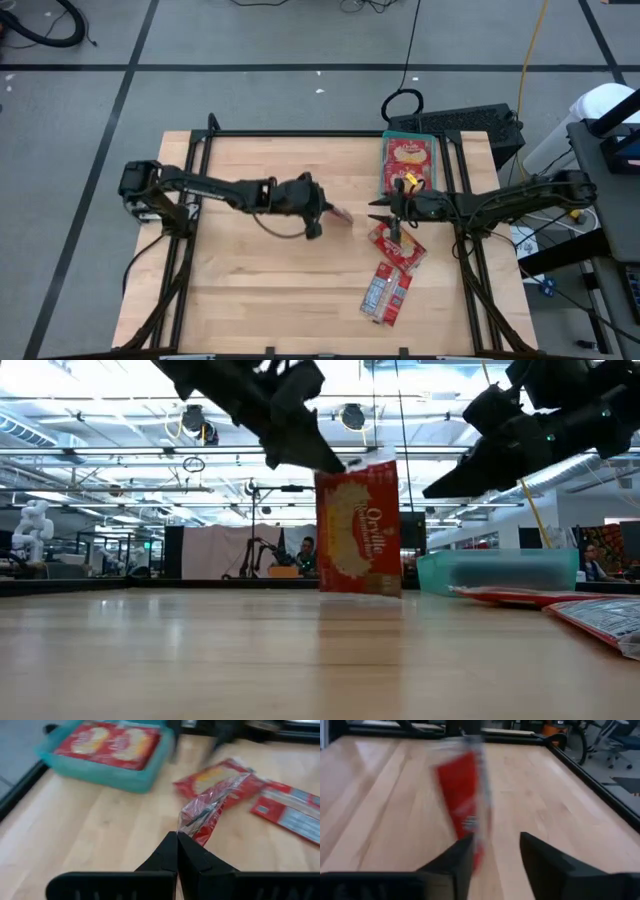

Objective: Sort popcorn bags into baskets
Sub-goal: Put the left red popcorn bag into the green bin

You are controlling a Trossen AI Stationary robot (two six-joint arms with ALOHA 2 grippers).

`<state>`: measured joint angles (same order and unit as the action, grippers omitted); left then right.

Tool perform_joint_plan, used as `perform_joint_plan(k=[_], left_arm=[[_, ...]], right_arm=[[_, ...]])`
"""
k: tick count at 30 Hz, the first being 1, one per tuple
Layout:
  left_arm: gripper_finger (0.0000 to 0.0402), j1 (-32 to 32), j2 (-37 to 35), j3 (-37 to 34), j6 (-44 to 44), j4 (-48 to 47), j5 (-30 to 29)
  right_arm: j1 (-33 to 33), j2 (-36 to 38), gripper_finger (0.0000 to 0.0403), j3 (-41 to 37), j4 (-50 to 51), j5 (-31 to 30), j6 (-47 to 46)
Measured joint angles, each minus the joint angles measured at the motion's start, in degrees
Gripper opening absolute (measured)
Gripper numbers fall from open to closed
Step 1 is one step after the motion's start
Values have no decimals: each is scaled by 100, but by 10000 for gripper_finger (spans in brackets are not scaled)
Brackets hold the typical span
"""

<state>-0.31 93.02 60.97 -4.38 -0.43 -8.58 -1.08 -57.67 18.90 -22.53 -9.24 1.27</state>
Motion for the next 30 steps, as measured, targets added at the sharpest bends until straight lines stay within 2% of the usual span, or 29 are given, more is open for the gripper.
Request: perform_joint_plan(k=[7,12,15,18,20,25,30], left_arm=[[1,397,63,0,-24,161,25],[1,496,64,0,-4,304,64],[1,524,64,0,-6,371,120],[1,521,64,0,-9,434,129],[3,511,64,0,24,471,129],[19,506,64,2,256,514,92],[73,419,-170,5,742,466,-47]], right_arm=[[-131,-1045,245,-9,-1313,-603,-188],[10,-1857,254,-5,-2259,-528,166],[88,-2365,235,31,-2878,-426,314],[155,-2798,197,178,-3220,-429,435],[215,-2996,156,305,-3249,-441,513],[343,-3101,22,597,-2908,-418,380],[479,-3093,24,929,-2148,-391,376]])
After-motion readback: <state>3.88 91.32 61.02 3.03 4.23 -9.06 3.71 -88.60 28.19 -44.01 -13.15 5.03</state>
